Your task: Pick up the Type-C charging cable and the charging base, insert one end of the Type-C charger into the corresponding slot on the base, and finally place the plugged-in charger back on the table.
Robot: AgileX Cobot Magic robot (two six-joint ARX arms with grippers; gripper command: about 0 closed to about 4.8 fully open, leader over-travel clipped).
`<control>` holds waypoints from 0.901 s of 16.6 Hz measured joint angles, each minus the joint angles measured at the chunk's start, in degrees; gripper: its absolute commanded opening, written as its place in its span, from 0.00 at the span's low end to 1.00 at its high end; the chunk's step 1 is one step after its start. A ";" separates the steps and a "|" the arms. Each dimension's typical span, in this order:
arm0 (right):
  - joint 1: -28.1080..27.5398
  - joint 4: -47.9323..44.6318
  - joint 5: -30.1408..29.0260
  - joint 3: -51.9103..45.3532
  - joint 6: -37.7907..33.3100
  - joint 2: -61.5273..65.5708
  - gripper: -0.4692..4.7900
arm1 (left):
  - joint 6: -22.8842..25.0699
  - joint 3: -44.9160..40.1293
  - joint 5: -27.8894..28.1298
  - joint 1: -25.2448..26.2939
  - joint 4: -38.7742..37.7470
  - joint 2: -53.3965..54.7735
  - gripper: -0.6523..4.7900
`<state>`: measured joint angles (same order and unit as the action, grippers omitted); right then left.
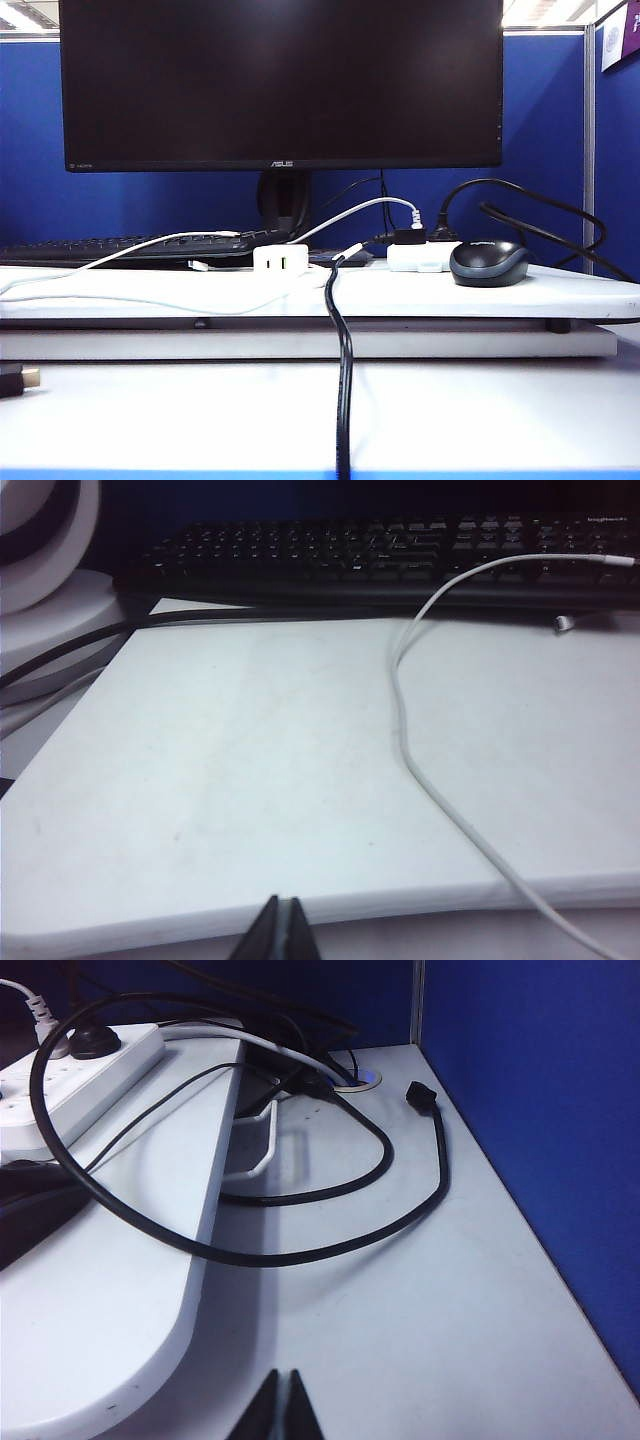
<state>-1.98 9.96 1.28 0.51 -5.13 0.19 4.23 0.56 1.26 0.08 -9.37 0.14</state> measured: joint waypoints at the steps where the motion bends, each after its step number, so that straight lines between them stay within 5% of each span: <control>1: 0.00 0.00 0.00 0.00 0.00 0.00 0.09 | 0.00 0.00 0.02 0.00 -0.04 0.00 0.11; 5: 0.00 0.00 0.02 0.00 -0.07 0.00 0.09 | -1.01 0.00 0.04 0.00 -0.04 0.00 0.11; 9: 0.00 1.25 -1.44 1.03 -12.96 0.00 0.09 | -7.89 2.99 2.32 0.00 -1.51 0.02 0.11; 15: -0.02 0.85 -2.64 13.05 -11.52 0.85 0.09 | -9.20 12.66 6.49 0.00 1.01 0.87 0.11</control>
<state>-2.00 10.81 -1.37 13.56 -16.64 1.04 -4.97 13.21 7.75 0.08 -8.36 1.02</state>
